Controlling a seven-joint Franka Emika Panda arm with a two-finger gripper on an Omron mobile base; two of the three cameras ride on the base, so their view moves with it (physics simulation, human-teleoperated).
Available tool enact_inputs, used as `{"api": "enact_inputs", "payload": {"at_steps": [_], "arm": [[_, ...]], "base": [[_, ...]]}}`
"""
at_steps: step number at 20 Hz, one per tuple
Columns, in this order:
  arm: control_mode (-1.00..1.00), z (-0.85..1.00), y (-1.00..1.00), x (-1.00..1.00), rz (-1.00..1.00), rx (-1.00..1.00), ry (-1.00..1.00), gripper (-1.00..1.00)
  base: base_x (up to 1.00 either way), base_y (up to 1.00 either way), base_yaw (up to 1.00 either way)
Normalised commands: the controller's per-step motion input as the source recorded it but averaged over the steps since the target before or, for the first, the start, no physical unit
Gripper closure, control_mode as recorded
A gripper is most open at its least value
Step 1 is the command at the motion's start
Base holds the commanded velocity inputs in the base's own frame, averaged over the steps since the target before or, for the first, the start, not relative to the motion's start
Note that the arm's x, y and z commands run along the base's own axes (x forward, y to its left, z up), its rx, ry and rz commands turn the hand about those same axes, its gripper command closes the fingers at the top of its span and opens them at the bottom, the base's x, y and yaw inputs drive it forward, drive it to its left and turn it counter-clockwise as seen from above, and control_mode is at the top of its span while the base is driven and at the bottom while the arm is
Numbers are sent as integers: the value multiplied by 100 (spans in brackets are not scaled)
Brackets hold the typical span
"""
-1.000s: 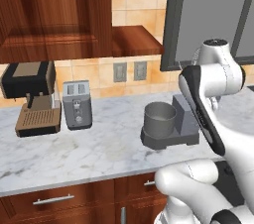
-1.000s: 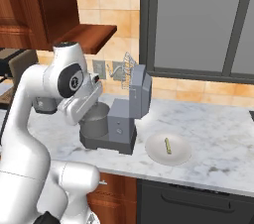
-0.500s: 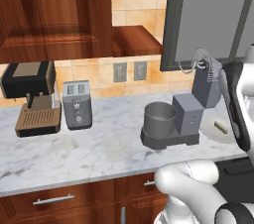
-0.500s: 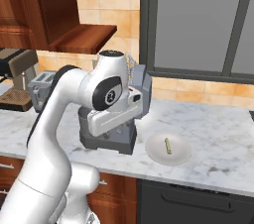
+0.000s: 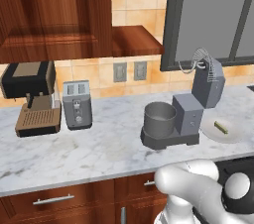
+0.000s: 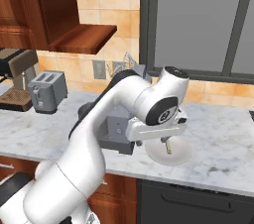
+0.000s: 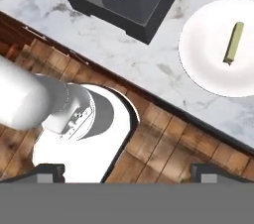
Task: Add butter and sugar cubes to the stand mixer bowl and then turn on the stand mixer to begin making frosting.
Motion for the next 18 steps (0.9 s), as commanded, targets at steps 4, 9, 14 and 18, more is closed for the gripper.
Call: {"api": "enact_inputs", "payload": {"at_steps": [4,9,14,18], "arm": [[-100,-67,-35,32,-11,9,-14,-100],[-100,-54,-2,58,-5,1,-10,-100],[-100,-38,0,76,-3,0,-1,-100],[-100,-36,0,79,-4,0,3,-100]], "base": [[0,0,0],[0,0,0],[0,0,0],[0,0,0]]}}
